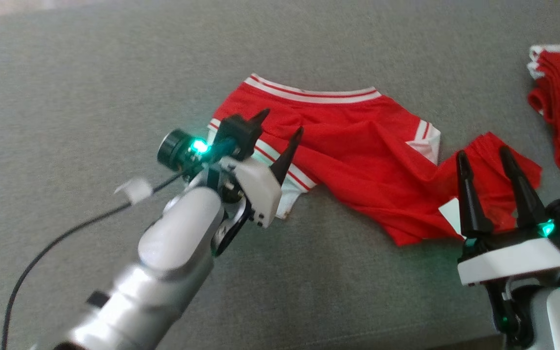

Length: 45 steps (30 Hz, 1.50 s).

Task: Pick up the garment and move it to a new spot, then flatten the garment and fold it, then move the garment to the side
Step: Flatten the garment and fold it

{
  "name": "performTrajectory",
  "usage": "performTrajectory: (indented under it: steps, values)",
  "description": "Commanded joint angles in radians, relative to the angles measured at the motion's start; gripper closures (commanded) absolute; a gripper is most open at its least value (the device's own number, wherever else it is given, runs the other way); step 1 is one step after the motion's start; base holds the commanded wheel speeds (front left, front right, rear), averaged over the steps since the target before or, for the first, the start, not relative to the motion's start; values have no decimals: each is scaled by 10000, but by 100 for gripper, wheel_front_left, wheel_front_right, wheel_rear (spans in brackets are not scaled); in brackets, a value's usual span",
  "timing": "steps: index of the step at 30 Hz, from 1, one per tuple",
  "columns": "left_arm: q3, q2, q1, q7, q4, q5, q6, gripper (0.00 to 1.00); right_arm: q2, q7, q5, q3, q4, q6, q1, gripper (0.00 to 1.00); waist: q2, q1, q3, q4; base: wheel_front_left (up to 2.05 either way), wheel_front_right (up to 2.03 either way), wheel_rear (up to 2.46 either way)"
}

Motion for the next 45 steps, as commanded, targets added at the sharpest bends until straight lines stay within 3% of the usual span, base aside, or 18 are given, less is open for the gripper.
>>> performTrajectory:
  steps: [1, 6, 11, 12, 13, 20, 28, 35, 42, 43, 44, 45]
  values:
    - [81, -78, -651, 221, 235, -1, -238, 0, -45, -125, 119, 257, -250, -7, -347, 0, 0, -2, 378, -335, 0, 0, 0]
    - [-709, -307, -1513, 1057, 1951, 11, -774, 0, -32, -258, 307, 314, 53, -7, -522, 0, 0, -2, 573, -531, 0, 0, 0]
    - [-933, -389, -1864, 1566, 3076, -225, -882, 0, -23, -329, 401, 409, 250, -7, -634, 0, 0, -2, 597, -650, 0, 0, 0]
    - [-924, -401, -1920, 1549, 3268, -290, -883, 28, -21, -344, 421, 429, 292, -7, -653, 0, 0, -2, 589, -675, 0, 0, 0]
    - [-873, -410, -1963, 1426, 3428, -359, -847, 100, -18, -360, 442, 430, 334, -7, -667, 0, 0, -2, 574, -700, 0, 0, 0]
    - [-196, -342, -1857, 555, 4584, -1036, -497, 100, -5, -386, 494, 312, 512, -7, -602, 0, 0, -2, 365, -710, 0, 0, 0]
    - [1078, 492, -1378, -1043, 4964, -1976, 111, 100, 7, -213, 429, 80, 407, -7, -381, 0, 0, -2, 40, -302, 0, 0, 0]
    - [2230, 1369, -104, -2254, 4507, -2864, 825, 100, 12, 19, 322, -105, 242, -7, -109, 0, 0, -2, -315, 171, 0, 0, 0]
    - [2705, 1666, 1464, -2773, 3116, -3343, 1356, 100, -89, 255, 211, -202, 20, -7, -3, 0, 0, -2, -424, 555, 0, 0, 0]
    - [2701, 1681, 1636, -2896, 2819, -3336, 1376, 22, -119, 274, 195, -210, -10, -7, -9, 0, 0, -2, -430, 601, 0, 0, 0]
    - [2724, 1690, 1796, -3085, 2488, -3336, 1379, 0, -148, 295, 182, -205, -38, -7, -16, 0, 0, -2, -437, 640, 0, 0, 0]
    - [2749, 1727, 1942, -3284, 2163, -3284, 1440, 0, -186, 316, 174, -168, -67, -7, -31, 0, 0, -2, -442, 666, 0, 0, 0]
